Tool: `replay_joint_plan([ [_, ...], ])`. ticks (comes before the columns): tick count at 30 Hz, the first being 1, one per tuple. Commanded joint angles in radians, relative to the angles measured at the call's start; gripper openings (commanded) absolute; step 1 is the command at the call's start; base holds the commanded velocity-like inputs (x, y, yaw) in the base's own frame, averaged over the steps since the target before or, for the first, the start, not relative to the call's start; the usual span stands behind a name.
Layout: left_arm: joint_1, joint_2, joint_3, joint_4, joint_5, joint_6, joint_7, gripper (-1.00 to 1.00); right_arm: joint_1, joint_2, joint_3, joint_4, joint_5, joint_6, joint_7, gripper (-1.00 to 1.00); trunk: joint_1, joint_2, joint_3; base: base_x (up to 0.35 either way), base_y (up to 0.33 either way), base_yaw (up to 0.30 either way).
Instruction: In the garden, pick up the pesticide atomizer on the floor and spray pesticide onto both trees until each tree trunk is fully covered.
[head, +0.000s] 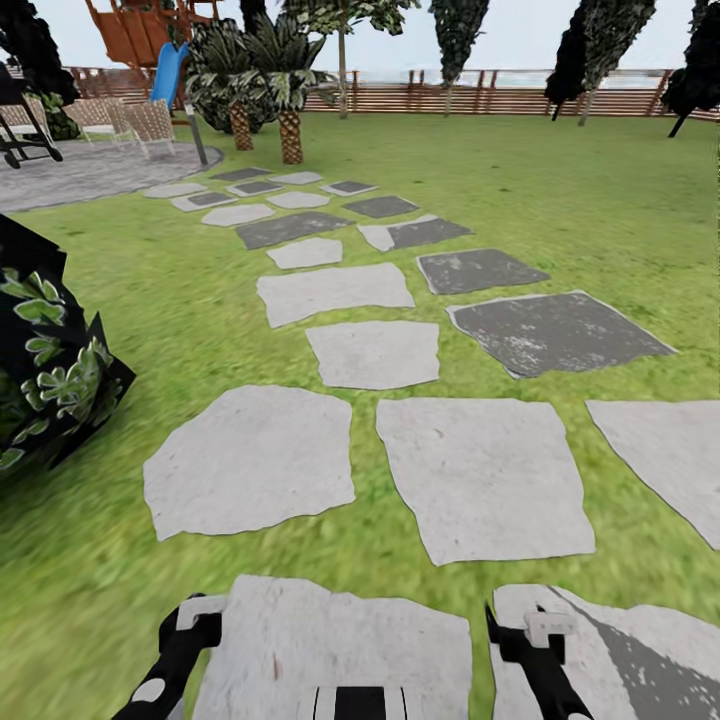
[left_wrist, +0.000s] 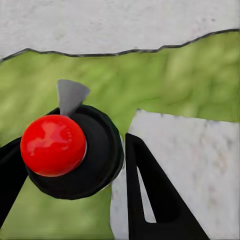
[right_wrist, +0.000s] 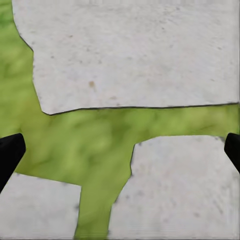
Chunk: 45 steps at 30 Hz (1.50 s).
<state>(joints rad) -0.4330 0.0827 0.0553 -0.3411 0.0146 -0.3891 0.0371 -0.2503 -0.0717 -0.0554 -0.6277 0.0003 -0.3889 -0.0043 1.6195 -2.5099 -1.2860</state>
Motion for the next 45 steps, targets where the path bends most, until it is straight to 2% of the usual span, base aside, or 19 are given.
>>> replay_joint_plan([
  [1, 0.006, 0.001, 0.001, 0.004, 0.002, -0.003, 0.001, -1.00, 0.000, -0.001, 0.000, 0.012, 0.000, -0.004, 0.000, 1.00, -0.001, 0.000, 0.003, 0.000, 0.000, 0.000],
  [7, 0.068, 0.002, 0.004, -0.007, 0.004, -0.004, 0.006, -1.00, 0.003, -0.005, 0.000, 0.035, 0.001, -0.003, 0.002, 1.00, -0.003, 0.001, 0.027, 0.000, 0.000, 0.000],
  [16, 0.113, 0.011, 0.008, -0.005, 0.007, -0.005, 0.011, -1.00, 0.031, 0.002, 0.004, 0.047, 0.003, -0.002, 0.006, 1.00, -0.007, 0.004, 0.071, 0.000, 0.000, -0.093],
  [19, 0.130, 0.011, 0.007, -0.009, 0.008, -0.005, 0.012, -1.00, 0.035, 0.004, 0.003, 0.095, 0.000, -0.002, 0.005, 1.00, -0.009, 0.004, 0.086, 0.000, 0.000, -0.126],
  [33, 0.132, 0.009, 0.007, -0.002, 0.010, -0.004, 0.010, -1.00, 0.036, 0.004, 0.002, 0.112, 0.000, -0.002, 0.006, 1.00, -0.015, 0.008, 0.156, 0.000, 0.000, -0.148],
  [43, 0.132, 0.009, 0.008, -0.001, 0.010, -0.004, 0.010, -1.00, 0.036, 0.004, 0.003, 0.112, 0.000, -0.002, 0.002, 1.00, -0.020, 0.010, 0.196, 0.000, 0.000, -0.066],
  [45, 0.132, 0.009, 0.007, -0.001, 0.010, -0.004, 0.010, -1.00, 0.036, 0.004, 0.003, 0.112, 0.000, -0.002, 0.002, 1.00, -0.027, 0.024, 0.202, 0.000, 0.000, -0.208],
])
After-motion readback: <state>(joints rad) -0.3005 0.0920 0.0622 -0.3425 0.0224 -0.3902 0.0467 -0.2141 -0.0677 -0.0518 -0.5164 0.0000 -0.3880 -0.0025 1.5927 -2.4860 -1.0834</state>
